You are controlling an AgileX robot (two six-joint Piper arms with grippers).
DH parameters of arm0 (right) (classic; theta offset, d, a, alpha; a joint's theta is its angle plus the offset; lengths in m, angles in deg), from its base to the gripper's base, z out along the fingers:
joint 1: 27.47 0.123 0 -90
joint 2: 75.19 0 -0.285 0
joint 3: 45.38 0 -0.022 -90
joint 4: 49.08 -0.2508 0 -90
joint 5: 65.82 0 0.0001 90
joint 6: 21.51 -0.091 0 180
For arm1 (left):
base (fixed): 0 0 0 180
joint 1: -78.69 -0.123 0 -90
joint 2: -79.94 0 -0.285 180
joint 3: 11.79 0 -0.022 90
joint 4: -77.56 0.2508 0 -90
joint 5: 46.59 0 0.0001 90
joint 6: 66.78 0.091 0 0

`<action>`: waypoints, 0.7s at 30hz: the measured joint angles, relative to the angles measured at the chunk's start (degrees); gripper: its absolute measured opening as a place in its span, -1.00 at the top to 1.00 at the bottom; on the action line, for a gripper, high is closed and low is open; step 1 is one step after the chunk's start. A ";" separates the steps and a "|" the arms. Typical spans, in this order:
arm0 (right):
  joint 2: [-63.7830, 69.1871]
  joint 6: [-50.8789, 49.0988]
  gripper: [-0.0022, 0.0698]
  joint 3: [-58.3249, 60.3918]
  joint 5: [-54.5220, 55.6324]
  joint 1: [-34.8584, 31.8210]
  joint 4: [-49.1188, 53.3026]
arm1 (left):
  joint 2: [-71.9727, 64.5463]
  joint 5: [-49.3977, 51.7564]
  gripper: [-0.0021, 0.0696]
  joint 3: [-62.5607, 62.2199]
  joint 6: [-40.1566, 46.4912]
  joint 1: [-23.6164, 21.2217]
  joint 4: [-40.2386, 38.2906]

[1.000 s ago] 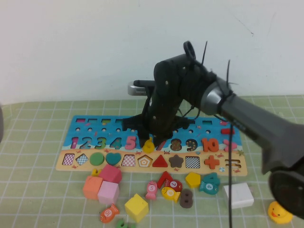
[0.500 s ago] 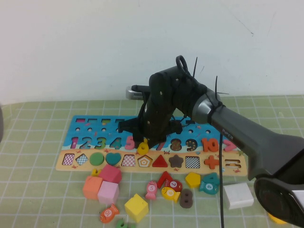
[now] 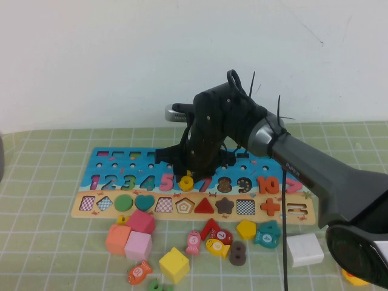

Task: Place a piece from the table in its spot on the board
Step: Place the "number 6" into the hole of the number 6

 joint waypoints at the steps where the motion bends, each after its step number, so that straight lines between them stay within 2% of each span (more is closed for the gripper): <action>1: 0.00 -0.15 0.20 0.00 0.00 0.00 0.32 | 0.00 0.00 0.95 0.00 0.00 0.00 0.00; 21: 0.00 -0.83 0.16 0.00 0.00 0.00 0.75 | 0.00 0.04 0.95 0.00 0.00 0.00 0.00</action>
